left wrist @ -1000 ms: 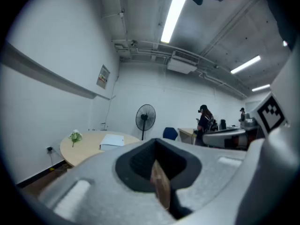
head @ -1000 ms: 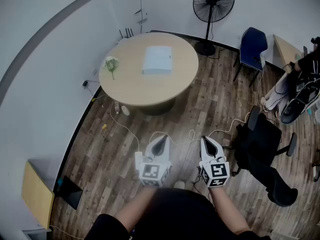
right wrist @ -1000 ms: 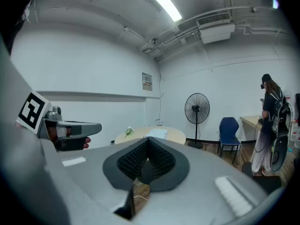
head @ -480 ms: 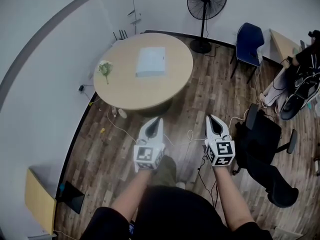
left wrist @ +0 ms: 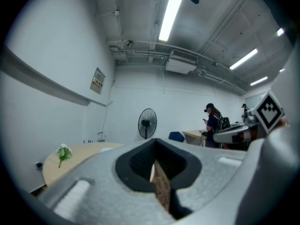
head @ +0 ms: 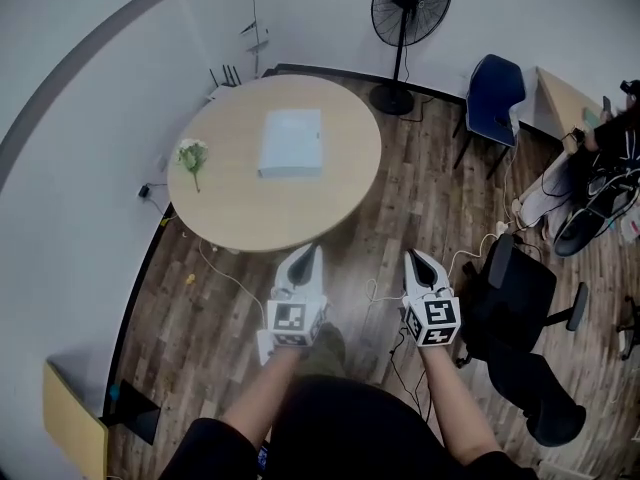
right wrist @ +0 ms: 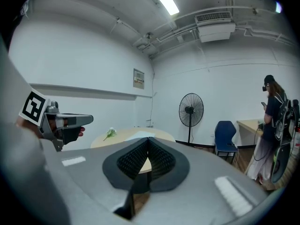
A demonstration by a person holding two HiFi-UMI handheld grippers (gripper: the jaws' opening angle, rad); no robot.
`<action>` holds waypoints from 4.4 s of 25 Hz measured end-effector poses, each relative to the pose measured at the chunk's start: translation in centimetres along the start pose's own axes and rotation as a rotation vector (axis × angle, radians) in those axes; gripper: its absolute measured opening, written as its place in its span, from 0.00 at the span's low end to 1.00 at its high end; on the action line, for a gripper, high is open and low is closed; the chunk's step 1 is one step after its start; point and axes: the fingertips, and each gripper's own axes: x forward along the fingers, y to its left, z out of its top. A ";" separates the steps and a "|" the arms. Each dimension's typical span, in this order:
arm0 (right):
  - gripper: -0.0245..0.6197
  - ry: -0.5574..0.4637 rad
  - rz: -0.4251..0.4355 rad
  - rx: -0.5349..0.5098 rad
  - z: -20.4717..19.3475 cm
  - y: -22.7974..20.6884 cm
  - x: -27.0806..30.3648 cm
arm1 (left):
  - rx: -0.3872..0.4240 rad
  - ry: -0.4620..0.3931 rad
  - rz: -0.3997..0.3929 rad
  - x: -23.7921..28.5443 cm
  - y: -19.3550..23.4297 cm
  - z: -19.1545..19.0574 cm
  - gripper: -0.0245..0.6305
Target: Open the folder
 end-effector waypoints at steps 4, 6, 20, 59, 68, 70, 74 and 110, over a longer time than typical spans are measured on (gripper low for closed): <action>0.04 0.029 -0.011 0.002 1.4 -0.8 6.5 | -0.027 0.025 -0.008 4.9 4.2 -0.1 0.04; 0.04 0.042 -0.012 -0.005 2.3 -0.7 9.9 | -0.024 0.039 -0.018 7.3 6.7 -0.3 0.04; 0.04 0.137 0.005 -0.018 3.1 0.7 29.1 | -0.062 0.131 -0.092 20.9 20.1 -4.4 0.04; 0.06 0.558 0.388 0.082 -13.6 -2.8 61.1 | -0.035 0.636 -0.078 43.8 27.2 -25.0 0.08; 0.14 0.677 0.482 0.133 -17.6 -1.5 63.5 | 0.059 0.753 -0.149 45.0 27.3 -28.3 0.17; 0.14 0.694 0.500 0.140 -17.9 -1.4 63.9 | 0.073 0.774 -0.152 45.2 27.5 -29.0 0.18; 0.14 0.719 0.536 0.144 -18.1 -1.2 64.3 | 0.106 0.804 -0.162 45.5 27.9 -30.4 0.20; 0.17 0.760 0.559 0.159 -18.4 -1.3 65.1 | 0.348 0.895 -0.174 46.5 27.5 -30.6 0.11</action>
